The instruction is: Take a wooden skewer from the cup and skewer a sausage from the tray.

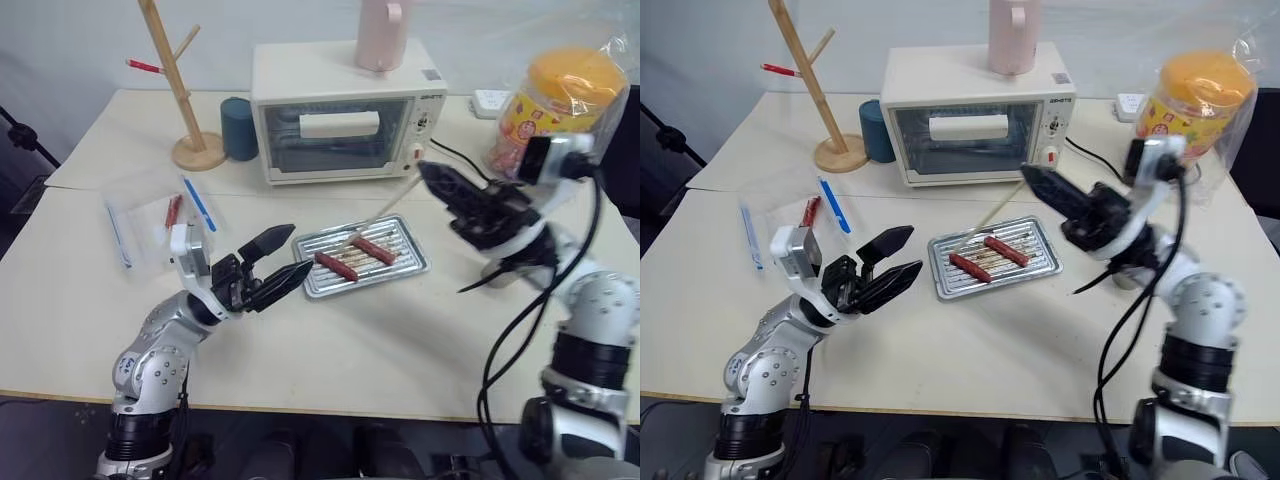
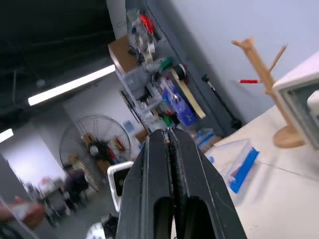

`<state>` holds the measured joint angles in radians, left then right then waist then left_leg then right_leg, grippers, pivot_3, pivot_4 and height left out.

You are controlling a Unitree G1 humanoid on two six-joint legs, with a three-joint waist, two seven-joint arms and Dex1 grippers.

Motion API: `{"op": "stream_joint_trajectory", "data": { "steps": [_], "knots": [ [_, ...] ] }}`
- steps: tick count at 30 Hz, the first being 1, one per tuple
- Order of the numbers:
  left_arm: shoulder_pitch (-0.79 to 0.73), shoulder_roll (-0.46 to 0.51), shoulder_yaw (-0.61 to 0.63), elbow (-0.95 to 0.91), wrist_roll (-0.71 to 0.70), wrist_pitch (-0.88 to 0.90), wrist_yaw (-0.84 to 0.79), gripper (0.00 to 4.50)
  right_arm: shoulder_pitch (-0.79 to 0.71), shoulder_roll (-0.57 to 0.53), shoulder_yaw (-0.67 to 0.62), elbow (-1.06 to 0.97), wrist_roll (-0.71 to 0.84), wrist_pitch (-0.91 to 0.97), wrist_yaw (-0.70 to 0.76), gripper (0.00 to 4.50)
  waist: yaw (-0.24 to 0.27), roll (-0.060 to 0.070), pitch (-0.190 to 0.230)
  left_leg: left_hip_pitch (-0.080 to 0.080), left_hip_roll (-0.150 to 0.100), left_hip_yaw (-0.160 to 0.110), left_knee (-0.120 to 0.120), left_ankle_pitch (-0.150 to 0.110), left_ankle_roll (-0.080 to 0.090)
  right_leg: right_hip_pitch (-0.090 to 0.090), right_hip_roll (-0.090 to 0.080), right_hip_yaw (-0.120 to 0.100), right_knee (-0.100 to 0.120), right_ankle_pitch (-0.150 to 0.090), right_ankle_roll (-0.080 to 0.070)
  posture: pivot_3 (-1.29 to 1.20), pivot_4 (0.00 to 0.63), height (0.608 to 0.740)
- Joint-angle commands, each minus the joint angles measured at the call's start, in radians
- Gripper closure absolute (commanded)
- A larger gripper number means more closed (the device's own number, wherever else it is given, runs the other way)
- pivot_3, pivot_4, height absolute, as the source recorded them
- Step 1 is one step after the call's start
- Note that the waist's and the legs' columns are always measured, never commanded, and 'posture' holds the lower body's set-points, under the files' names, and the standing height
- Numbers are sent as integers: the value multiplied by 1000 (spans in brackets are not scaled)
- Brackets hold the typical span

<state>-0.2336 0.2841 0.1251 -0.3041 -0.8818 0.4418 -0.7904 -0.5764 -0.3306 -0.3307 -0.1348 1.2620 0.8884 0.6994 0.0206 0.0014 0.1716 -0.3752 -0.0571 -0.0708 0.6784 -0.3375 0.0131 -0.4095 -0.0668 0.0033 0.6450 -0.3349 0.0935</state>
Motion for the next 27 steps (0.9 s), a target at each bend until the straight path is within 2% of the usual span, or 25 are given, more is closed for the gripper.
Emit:
{"op": "stream_joint_trajectory", "data": {
  "steps": [1,5,11,12,15,27],
  "knots": [
    [-11,-15,9,-15,-9,-10,26,0,5,63,26,-51,-19,-73,-30,4487,0,0,0,0,0,0,0,0,0,0,0,0,1,0,0,0,150,740],
    [-24,-32,-11,-14,-31,7,14,0,21,114,99,-45,-96,-122,-12,4487,-4,0,0,0,0,0,0,0,0,-1,0,0,1,0,0,0,150,740],
    [-20,-36,-16,-17,-43,25,9,0,37,107,147,-62,-129,-127,9,4487,-7,0,0,0,0,0,0,0,0,-1,0,0,1,0,0,0,150,740],
    [-15,-39,-18,-16,-45,26,8,393,39,110,148,-63,-131,-131,9,4500,-9,0,0,0,0,0,0,0,0,-1,0,0,1,0,0,0,150,740],
    [-11,-46,-23,-13,-46,27,6,907,42,117,149,-64,-134,-139,9,4500,-14,0,0,0,0,0,0,0,0,-1,0,0,1,0,0,0,150,740],
    [-21,-67,-31,15,-9,5,10,3697,55,141,146,-77,-107,-163,-5,4500,-23,0,0,0,0,0,-2,0,0,-1,0,0,1,0,0,0,150,740]
  ]
}}
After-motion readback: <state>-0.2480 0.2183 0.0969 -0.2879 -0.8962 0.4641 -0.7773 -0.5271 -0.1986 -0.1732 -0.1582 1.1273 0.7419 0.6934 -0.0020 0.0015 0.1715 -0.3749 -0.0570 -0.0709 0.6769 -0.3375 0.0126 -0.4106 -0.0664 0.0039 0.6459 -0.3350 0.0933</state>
